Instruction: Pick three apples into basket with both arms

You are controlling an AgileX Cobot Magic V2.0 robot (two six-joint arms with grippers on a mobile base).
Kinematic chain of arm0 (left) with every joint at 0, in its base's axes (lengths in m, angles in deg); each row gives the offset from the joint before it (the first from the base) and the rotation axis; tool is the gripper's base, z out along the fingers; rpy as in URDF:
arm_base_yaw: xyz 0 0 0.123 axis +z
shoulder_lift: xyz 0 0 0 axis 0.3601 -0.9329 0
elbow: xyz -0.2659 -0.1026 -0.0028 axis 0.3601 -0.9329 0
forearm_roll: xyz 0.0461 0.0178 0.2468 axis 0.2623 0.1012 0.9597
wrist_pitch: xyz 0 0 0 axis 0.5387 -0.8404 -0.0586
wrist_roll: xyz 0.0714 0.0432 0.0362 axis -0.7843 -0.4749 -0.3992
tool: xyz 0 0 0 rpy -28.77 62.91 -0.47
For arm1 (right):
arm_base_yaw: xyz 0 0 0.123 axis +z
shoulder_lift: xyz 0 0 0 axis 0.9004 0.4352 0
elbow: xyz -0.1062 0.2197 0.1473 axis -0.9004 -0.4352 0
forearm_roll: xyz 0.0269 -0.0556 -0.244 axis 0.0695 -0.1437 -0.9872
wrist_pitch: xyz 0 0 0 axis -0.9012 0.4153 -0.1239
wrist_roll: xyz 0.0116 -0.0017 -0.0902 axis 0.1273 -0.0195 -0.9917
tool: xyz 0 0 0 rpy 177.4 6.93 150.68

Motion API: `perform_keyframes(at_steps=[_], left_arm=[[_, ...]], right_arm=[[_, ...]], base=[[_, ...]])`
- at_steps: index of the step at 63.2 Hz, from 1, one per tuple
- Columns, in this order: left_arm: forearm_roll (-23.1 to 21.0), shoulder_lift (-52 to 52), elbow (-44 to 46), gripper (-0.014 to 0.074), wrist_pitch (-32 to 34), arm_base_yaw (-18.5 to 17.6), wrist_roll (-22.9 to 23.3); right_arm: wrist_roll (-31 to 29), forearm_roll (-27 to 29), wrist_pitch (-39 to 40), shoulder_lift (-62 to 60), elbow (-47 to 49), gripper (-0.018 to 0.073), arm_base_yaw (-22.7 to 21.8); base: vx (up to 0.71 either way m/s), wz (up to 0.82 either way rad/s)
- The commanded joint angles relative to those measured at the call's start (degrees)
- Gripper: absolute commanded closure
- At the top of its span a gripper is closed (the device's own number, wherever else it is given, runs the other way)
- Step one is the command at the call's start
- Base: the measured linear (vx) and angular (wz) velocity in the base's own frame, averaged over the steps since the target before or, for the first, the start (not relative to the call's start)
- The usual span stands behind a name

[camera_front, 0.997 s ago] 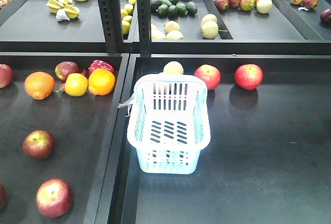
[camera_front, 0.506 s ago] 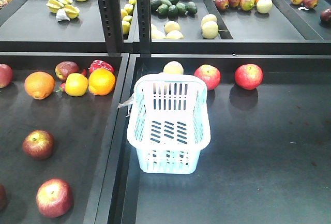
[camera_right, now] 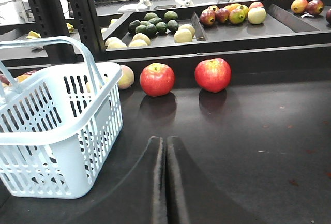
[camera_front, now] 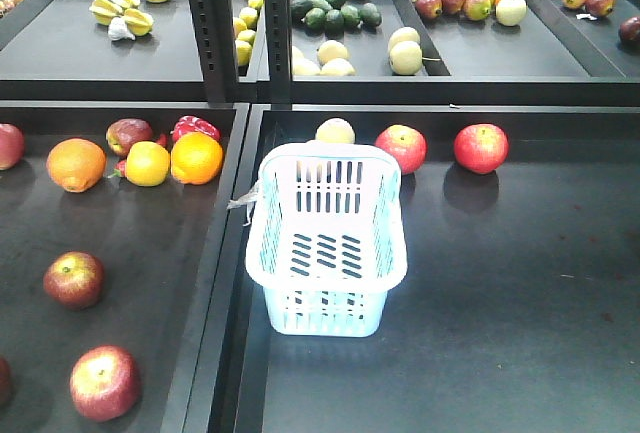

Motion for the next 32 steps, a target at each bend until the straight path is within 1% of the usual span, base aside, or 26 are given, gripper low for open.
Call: perform_keyframes(at_steps=[1,4,7,8,11,15,19,27,30,32], left_arm=[[-1.3,0.2,-1.4,0.0603,4.7,0.1,1.5],[-4.4,0.2,-1.4,0.0603,4.7,0.1,4.8],[-8.7,0.2,-1.4,0.0603,4.8,0.1,9.3],[-10.9,0.2,-1.4,0.0603,4.8,0.1,11.6],[-15.5,0.2,-1.4,0.0603,4.8,0.1,16.3],[-19.4,0.2,-1.4,0.0603,4.7,0.1,19.9],[-21.4,0.2,-1.4,0.0603,4.7,0.1,21.0],[-22.1,0.2,-1.3,0.0603,4.9,0.1,21.1],[-24.5,0.2,-1.0,0.0603,4.9,0.1,22.1],[-27.6,0.2,-0.8,0.0603,5.3,0.1,24.0]], right_arm=[[-0.5,-0.3,3.9,-0.6,-0.8,0.0564,-0.3],[-0.5,-0.3,3.9,-0.6,-0.8,0.0564,-0.3],[-0.5,-0.3,3.9,-0.6,-0.8,0.0564,-0.3],[-0.5,-0.3,3.9,-0.6,-0.8,0.0564,-0.3],[-0.5,-0.3,3.9,-0.6,-0.8,0.0564,-0.3],[-0.5,-0.3,3.9,-0.6,-0.8,0.0564,-0.3],[-0.5,-0.3,3.9,-0.6,-0.8,0.0564,-0.3],[-0.5,-0.3,3.9,-0.6,-0.8,0.0564,-0.3],[-0.5,-0.3,3.9,-0.6,-0.8,0.0564,-0.3],[-0.5,-0.3,3.9,-0.6,-0.8,0.0564,-0.3]], base=[[0.00,0.00],[0.00,0.00],[0.00,0.00],[0.00,0.00],[0.00,0.00],[0.00,0.00],[0.00,0.00],[0.00,0.00],[0.00,0.00],[0.00,0.00]])
